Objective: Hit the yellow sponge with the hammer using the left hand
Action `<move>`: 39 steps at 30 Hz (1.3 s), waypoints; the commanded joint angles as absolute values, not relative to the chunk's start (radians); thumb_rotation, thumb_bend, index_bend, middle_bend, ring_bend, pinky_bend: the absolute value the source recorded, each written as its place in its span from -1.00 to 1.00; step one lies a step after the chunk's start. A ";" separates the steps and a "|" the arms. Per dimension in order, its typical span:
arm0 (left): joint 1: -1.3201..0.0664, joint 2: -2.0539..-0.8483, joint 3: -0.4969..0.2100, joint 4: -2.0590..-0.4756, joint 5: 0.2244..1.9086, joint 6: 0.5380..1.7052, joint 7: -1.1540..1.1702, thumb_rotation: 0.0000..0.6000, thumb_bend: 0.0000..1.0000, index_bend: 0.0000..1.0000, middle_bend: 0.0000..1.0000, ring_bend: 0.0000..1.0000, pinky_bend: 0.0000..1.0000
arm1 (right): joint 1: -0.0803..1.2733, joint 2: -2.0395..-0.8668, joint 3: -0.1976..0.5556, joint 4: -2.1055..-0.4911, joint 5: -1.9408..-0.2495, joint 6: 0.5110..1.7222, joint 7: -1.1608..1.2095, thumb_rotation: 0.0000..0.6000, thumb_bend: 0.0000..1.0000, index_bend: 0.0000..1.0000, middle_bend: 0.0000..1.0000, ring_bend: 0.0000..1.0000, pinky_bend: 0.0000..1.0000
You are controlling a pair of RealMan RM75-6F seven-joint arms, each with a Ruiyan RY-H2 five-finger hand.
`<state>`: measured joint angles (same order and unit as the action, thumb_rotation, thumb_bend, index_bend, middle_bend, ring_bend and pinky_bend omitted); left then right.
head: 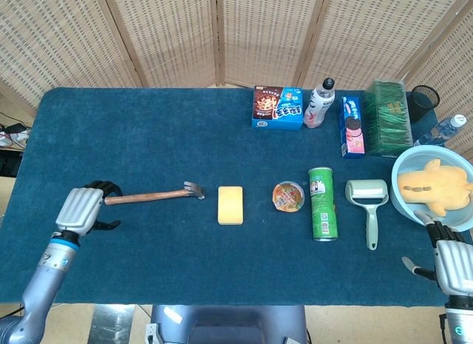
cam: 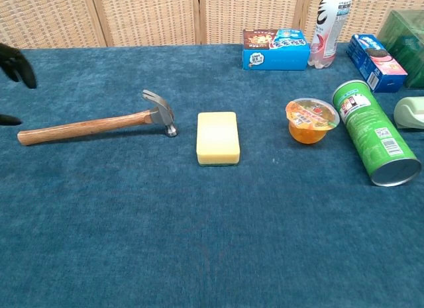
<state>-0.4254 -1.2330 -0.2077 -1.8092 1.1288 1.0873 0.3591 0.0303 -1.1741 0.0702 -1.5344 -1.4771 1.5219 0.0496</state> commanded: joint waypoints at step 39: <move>-0.808 -1.604 -0.249 -1.434 0.727 0.898 0.501 1.00 -0.35 -0.15 -0.27 -0.36 -0.15 | 0.029 -1.172 0.091 -1.516 -1.416 1.486 0.053 1.00 -0.64 -0.67 -0.56 -0.42 -0.45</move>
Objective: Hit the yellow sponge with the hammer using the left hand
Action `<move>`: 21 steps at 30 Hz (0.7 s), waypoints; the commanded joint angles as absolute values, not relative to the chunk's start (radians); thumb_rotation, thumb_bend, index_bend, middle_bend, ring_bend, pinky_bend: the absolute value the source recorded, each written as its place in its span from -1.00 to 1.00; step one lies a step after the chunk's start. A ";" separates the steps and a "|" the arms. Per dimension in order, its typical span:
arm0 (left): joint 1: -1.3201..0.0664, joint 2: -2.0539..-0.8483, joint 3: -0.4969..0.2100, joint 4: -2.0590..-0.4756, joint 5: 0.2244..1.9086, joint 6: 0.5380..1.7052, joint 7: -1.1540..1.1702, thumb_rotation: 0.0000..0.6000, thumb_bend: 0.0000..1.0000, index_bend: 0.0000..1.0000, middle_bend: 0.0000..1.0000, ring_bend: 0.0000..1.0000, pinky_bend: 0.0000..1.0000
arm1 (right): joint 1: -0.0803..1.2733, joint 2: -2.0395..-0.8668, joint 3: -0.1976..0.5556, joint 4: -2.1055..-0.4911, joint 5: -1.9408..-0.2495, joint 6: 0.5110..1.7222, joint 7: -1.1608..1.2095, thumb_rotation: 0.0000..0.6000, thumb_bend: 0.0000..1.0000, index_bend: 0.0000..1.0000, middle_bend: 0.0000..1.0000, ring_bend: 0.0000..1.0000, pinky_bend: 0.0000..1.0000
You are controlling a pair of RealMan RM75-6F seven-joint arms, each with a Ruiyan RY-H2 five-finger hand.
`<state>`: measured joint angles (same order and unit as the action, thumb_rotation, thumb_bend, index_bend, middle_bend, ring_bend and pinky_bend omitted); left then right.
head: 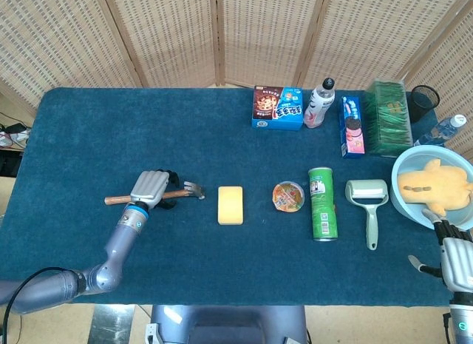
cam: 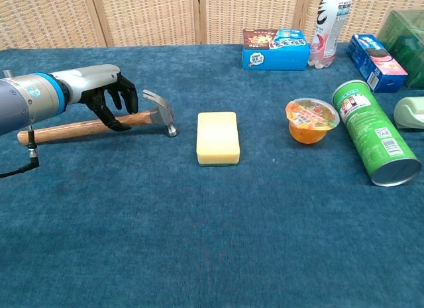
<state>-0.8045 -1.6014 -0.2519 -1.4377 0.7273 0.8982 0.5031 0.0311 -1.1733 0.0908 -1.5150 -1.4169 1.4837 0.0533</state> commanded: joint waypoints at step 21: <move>-0.834 -1.595 -0.205 -1.410 0.682 0.831 0.458 1.00 -0.05 -0.15 -0.24 -0.29 -0.08 | 0.018 -1.165 0.091 -1.532 -1.404 1.486 0.041 1.00 -0.64 -0.67 -0.56 -0.41 -0.45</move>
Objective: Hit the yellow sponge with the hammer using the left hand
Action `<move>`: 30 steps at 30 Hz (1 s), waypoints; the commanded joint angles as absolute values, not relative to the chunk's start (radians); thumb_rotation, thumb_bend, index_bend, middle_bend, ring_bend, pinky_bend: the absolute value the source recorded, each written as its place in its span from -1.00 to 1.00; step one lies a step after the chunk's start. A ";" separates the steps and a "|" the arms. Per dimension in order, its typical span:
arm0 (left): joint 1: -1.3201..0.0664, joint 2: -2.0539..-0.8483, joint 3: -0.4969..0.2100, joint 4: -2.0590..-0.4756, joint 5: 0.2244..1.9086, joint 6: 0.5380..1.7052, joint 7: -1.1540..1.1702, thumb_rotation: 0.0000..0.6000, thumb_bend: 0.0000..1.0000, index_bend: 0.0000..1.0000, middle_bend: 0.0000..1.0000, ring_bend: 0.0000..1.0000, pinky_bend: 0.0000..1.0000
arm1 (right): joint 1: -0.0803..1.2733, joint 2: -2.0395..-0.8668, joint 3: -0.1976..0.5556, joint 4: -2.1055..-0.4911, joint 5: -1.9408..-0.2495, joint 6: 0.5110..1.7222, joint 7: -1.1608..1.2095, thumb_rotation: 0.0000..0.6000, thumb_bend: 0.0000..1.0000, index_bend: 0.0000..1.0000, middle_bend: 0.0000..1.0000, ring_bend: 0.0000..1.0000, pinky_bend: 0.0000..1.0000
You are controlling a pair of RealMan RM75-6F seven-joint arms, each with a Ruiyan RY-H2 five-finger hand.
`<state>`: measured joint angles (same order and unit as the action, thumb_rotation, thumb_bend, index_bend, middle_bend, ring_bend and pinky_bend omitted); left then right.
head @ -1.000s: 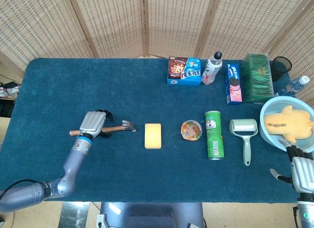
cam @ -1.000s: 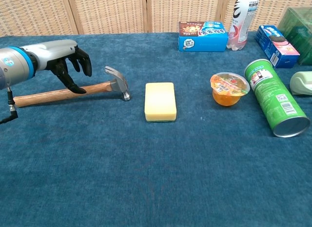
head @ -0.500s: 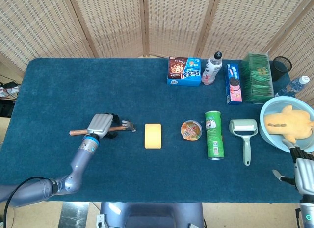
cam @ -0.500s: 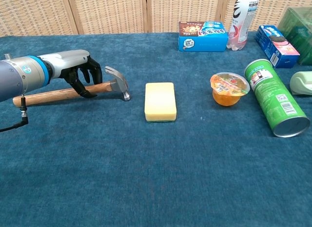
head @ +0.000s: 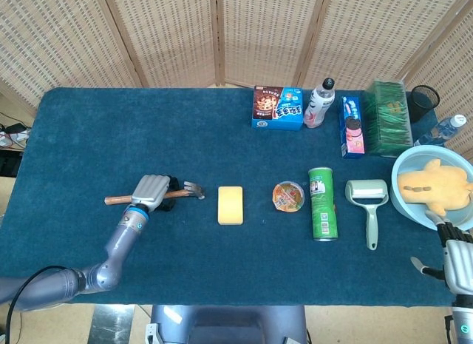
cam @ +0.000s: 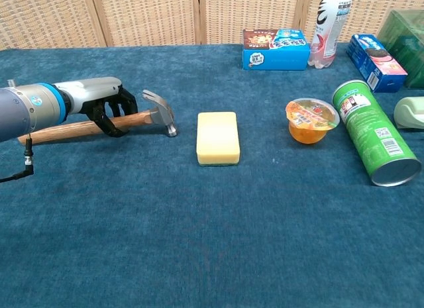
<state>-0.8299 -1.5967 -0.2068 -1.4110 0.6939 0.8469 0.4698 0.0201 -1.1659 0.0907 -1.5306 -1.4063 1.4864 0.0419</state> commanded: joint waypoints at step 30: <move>-0.758 -1.539 -0.133 -1.518 1.061 1.074 0.355 1.00 0.34 0.14 0.37 0.47 0.37 | 0.000 -1.161 0.090 -1.547 -1.412 1.508 0.044 1.00 -0.64 -0.66 -0.55 -0.39 -0.45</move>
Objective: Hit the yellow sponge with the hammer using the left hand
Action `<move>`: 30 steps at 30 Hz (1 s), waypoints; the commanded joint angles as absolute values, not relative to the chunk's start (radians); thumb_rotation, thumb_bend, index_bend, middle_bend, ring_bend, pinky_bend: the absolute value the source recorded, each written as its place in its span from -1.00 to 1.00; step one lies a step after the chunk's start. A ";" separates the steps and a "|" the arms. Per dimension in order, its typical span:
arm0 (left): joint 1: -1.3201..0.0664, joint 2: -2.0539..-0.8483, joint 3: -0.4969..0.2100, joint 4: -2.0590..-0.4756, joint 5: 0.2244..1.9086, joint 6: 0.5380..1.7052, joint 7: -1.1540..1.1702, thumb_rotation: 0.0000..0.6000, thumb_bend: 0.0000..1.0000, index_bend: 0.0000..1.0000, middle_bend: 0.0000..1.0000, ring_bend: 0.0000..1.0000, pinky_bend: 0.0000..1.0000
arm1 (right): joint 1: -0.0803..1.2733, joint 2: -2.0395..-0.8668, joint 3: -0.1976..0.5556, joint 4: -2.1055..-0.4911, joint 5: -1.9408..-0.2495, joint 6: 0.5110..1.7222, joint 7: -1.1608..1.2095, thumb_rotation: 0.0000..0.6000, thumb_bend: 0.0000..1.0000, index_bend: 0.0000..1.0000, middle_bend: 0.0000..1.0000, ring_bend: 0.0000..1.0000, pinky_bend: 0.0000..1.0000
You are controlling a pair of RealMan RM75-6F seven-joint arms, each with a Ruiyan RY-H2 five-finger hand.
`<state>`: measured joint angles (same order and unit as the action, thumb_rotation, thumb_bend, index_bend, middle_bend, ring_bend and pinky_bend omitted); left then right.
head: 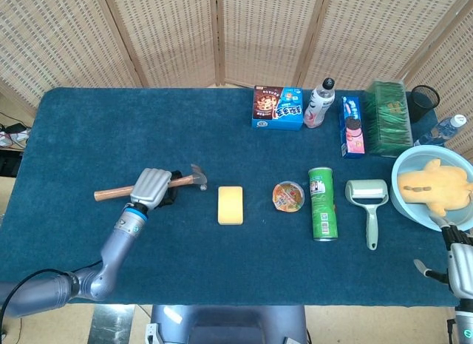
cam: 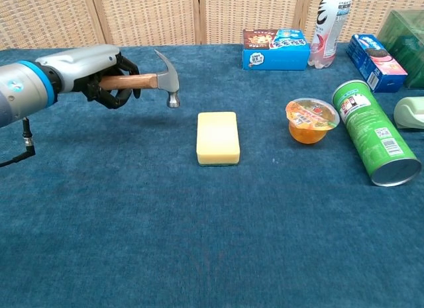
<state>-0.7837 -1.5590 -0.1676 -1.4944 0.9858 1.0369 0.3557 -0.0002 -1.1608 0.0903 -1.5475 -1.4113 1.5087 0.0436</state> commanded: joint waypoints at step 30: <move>-0.880 -1.739 -0.194 -1.301 1.155 0.941 0.318 1.00 0.31 0.18 0.48 0.59 0.38 | -0.035 -1.157 0.096 -1.515 -1.384 1.528 0.091 1.00 -0.64 -0.66 -0.55 -0.39 -0.45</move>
